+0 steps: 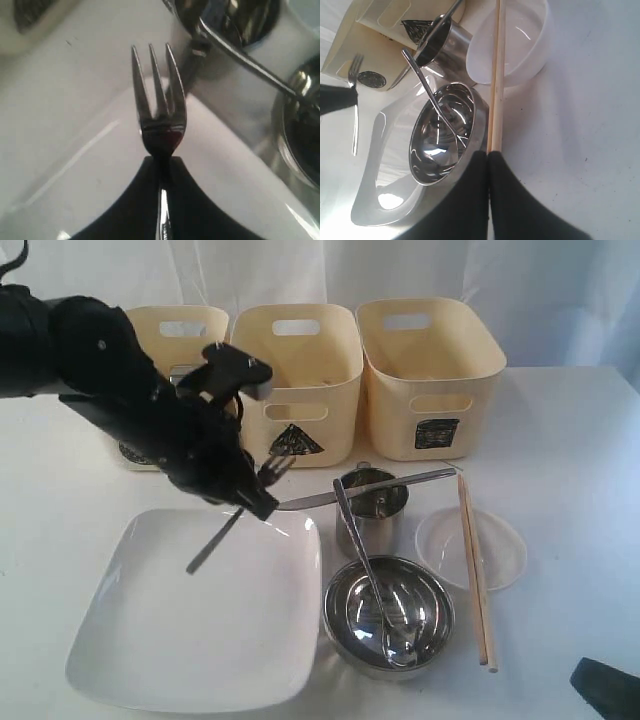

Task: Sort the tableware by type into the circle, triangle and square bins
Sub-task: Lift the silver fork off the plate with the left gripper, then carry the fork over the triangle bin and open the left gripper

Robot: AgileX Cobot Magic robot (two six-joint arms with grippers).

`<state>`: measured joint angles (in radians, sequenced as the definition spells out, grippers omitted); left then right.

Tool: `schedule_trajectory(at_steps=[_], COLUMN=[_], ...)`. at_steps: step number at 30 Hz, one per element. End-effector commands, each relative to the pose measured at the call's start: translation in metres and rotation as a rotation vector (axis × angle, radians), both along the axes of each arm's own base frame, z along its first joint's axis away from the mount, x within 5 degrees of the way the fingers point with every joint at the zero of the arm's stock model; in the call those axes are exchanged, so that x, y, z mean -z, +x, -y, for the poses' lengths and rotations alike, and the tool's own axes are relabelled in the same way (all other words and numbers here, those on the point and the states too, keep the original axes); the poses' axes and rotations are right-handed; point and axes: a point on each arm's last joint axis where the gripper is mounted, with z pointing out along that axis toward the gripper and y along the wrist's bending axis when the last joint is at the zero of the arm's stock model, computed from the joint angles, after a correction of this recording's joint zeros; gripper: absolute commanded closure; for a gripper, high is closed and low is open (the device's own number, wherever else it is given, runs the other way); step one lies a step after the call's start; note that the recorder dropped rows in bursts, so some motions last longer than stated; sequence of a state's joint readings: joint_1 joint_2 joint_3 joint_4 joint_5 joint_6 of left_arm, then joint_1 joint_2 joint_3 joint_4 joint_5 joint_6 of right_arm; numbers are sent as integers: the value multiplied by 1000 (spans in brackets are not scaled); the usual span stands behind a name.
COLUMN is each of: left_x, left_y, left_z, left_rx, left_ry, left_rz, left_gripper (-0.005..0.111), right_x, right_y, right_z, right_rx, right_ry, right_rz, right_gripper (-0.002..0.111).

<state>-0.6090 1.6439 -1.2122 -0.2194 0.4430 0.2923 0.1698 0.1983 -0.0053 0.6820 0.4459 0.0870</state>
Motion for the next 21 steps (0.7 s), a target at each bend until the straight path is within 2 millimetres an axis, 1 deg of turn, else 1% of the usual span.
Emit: schedule_trajectory(at_steps=[1, 5, 8, 10, 14, 21], left_x=[-32, -62, -76, -79, -69, -47], left_y=[25, 52, 71, 83, 103, 133], left_z=[-10, -22, -27, -28, -24, -11], left_rx=[-69, -156, -209, -234, -270, -289], left_ry=[-68, -151, -202, -224, -256, -266], left_rz=[173, 332, 439, 494, 588, 632], left_gripper=[107, 107, 107, 107, 107, 107], right_x=[1, 1, 1, 1, 1, 1], right_y=[0, 0, 0, 0, 0, 0], right_z=[0, 0, 0, 0, 0, 0], right_rx=[-1, -1, -1, 0, 0, 0], right_ry=[-4, -4, -4, -2, -2, -2], right_rz=[6, 6, 6, 6, 6, 6], right_gripper=[108, 108, 108, 108, 108, 108])
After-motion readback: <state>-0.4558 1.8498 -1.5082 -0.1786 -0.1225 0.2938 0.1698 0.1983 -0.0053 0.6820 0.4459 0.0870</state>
